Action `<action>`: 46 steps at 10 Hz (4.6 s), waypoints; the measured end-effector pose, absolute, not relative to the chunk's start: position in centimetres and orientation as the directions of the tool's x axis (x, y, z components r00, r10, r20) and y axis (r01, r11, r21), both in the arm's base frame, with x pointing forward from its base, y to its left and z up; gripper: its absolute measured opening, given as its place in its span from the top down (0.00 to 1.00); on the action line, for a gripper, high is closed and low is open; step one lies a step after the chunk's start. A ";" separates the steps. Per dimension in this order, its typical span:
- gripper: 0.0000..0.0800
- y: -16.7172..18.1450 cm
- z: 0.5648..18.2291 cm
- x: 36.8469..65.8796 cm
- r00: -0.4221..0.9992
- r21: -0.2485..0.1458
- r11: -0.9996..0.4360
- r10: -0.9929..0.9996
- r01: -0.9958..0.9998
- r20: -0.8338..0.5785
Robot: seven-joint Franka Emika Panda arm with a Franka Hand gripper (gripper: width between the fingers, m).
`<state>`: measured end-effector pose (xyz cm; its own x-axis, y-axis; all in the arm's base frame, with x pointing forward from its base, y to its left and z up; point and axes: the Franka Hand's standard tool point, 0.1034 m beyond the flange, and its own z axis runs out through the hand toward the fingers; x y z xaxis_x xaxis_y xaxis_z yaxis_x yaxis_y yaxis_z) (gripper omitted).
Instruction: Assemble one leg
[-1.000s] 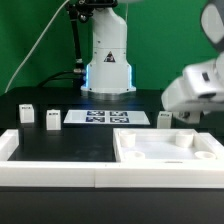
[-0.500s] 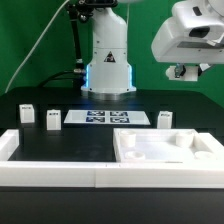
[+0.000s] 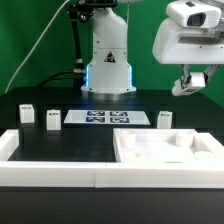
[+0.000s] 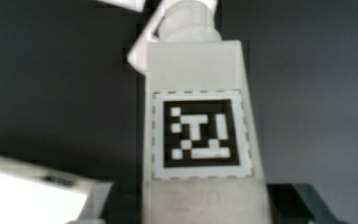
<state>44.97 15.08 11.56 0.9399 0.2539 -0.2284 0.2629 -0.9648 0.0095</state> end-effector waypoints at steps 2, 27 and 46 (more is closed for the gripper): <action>0.63 14.2 12.6 46.4 0.953 0.009 -0.955 0.294 0.295 -0.072; 0.63 12.3 10.2 61.0 0.789 0.040 -0.957 0.259 0.286 0.557; 0.19 11.9 8.4 61.0 0.785 0.040 -0.960 0.251 0.278 0.566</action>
Offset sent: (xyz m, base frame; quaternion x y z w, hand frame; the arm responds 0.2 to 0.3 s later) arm 0.0380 -0.0222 0.0641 0.0071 0.1302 -0.0521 0.9901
